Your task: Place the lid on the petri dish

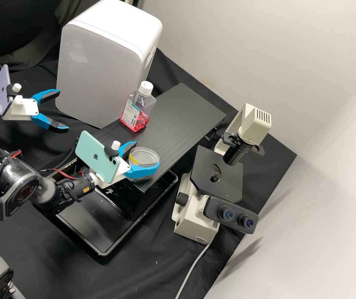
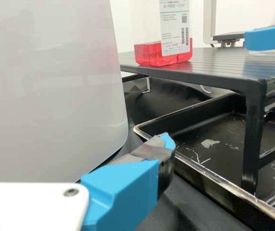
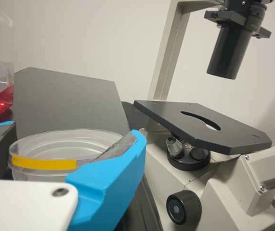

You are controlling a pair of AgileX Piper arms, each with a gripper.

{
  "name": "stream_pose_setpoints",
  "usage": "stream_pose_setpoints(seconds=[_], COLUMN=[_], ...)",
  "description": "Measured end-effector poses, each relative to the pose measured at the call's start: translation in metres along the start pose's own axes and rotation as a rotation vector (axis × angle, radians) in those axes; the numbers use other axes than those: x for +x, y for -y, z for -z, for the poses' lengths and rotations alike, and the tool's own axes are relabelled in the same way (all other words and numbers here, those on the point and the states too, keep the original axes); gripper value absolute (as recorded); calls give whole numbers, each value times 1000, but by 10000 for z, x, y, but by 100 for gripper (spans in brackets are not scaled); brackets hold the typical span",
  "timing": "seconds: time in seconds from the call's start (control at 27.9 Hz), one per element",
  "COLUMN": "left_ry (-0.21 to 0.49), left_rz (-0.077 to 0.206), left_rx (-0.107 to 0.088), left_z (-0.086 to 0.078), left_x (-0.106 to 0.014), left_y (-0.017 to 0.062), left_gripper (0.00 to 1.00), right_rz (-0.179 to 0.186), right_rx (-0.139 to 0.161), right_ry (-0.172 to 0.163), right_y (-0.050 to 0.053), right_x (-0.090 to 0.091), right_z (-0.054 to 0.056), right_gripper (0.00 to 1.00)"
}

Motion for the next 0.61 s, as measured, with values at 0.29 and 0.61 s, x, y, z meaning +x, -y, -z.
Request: stream_pose_setpoints(seconds=[0.29, 0.61], left_ry=[2, 11], left_rz=[0, 2], left_rx=[0, 7], left_z=[-7, -34], left_x=[0, 2], left_y=[1, 5], left_gripper=[100, 100], right_rz=[0, -14], right_rx=[20, 43], right_ry=[4, 13], right_y=[-13, -83], right_x=[-46, -125], right_z=[-21, -54], right_gripper=[0, 100])
